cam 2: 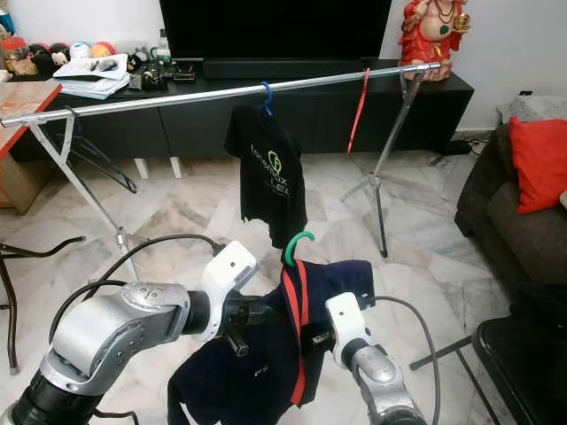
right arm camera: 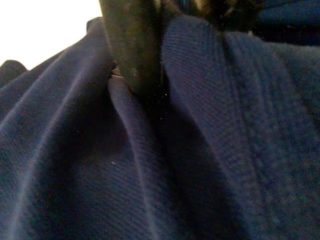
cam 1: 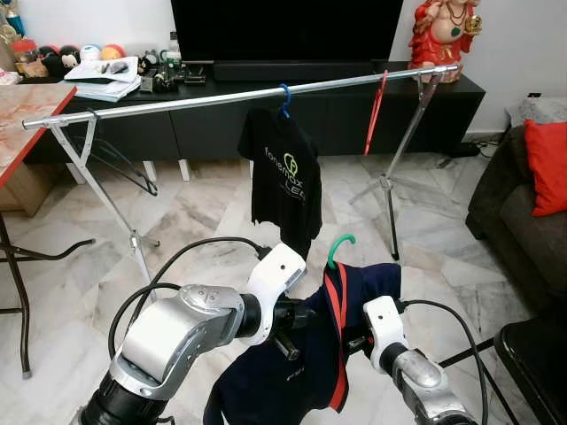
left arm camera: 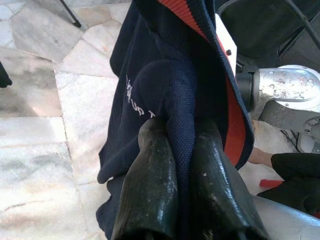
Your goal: Hang hanger
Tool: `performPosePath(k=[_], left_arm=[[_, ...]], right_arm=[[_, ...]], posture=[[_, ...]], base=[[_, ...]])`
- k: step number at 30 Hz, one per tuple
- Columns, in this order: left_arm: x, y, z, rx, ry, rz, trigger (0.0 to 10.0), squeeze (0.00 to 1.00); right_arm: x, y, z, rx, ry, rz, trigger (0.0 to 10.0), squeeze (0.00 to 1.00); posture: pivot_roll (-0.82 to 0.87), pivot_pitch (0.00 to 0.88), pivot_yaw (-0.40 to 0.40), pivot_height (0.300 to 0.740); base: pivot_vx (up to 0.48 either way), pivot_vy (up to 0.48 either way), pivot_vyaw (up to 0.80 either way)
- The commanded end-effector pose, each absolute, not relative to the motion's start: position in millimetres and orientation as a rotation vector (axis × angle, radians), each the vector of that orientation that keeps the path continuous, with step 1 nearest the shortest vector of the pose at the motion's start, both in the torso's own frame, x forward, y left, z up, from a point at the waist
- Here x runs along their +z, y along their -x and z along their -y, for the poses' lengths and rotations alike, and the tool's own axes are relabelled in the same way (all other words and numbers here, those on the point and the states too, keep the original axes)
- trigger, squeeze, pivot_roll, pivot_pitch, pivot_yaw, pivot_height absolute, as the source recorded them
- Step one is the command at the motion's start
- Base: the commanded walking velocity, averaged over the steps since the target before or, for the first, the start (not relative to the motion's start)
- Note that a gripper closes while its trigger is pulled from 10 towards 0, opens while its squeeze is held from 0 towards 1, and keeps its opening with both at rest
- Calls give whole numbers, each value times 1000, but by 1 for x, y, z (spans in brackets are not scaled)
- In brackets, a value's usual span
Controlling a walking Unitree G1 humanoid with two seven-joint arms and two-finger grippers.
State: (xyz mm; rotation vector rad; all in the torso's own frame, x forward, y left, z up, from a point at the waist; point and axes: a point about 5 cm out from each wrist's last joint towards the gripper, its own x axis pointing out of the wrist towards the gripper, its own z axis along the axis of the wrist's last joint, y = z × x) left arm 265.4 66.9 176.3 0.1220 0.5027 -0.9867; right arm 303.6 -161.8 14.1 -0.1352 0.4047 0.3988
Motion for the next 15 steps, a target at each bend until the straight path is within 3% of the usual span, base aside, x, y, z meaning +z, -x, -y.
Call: performPosePath(k=[1,8,15], left_arm=[[183,-262,-65,-1011,-129,-475,10000,0],[179,-262,-73,-999,-163,-487,10000,0],[169,-258,-99,-1055,-373,-493,10000,0]], right_arm=[[16,-305,169,354,138,-400,0,0],[20,-308,178,325,142,-392,0,0],[29,-314,194,288,172,-372,0,0]], posture=[[63,74,-21,740],[64,76,-21,740],[58,80,-24,740]], base=[[0,0,0],[0,0,0],[0,0,0]])
